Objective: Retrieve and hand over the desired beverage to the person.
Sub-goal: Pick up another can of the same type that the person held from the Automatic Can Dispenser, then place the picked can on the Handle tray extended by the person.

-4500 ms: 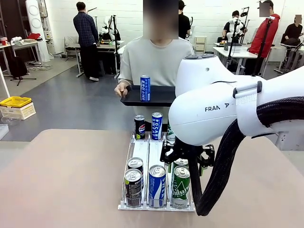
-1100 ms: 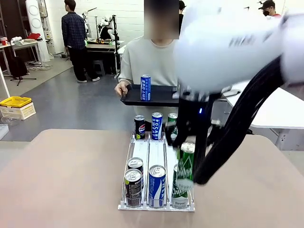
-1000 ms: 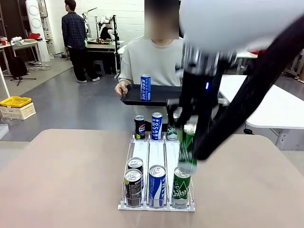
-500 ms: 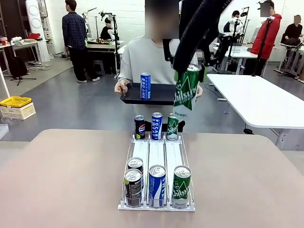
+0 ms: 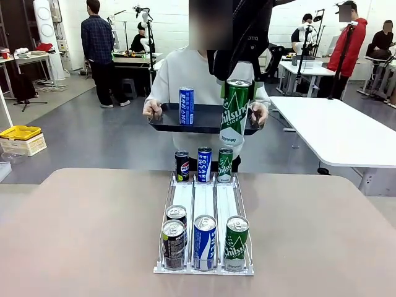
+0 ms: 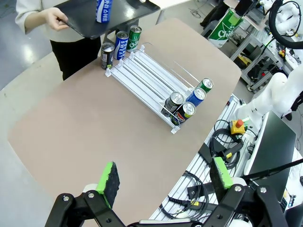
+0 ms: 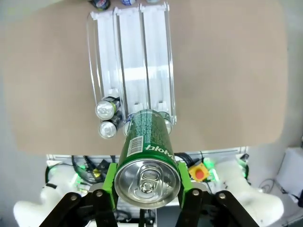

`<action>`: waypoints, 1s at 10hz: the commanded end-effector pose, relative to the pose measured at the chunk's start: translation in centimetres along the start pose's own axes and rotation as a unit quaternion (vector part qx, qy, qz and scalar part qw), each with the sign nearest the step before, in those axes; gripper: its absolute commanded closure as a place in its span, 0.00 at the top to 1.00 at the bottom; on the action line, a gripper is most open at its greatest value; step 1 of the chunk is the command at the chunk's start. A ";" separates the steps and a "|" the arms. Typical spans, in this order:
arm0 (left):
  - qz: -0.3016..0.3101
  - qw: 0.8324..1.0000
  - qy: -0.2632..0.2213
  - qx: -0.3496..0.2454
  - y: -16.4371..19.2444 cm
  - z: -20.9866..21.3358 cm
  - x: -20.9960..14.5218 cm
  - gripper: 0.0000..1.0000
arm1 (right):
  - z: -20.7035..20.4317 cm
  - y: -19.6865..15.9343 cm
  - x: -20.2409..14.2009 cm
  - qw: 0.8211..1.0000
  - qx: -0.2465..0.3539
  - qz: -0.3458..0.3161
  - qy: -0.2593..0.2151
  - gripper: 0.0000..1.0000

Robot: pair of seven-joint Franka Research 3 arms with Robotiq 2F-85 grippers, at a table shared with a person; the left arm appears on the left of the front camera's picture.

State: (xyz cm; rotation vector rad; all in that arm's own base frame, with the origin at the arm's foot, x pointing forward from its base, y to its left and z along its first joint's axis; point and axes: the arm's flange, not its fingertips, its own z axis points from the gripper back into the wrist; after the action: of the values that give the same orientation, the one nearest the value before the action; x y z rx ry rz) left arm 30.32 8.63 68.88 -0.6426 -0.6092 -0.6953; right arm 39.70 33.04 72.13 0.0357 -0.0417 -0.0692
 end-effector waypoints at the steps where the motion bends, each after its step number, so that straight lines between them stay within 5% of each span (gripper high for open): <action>1: -0.012 1.000 -0.006 -0.008 0.0 0.1 0.0 1.00 | 0.2 -0.6 -1.3 1.000 -0.005 0.001 -0.012 0.02; 10: -0.012 1.000 -0.006 -0.008 0.0 0.1 0.0 1.00 | 0.2 -0.6 -1.3 1.000 -0.005 0.001 -0.012 0.02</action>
State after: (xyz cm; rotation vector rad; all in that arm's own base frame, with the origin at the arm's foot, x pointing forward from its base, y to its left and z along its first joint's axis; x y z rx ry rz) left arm 30.32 8.63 68.88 -0.6426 -0.6092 -0.6954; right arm 38.97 32.98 72.55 0.0353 -0.0501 -0.0654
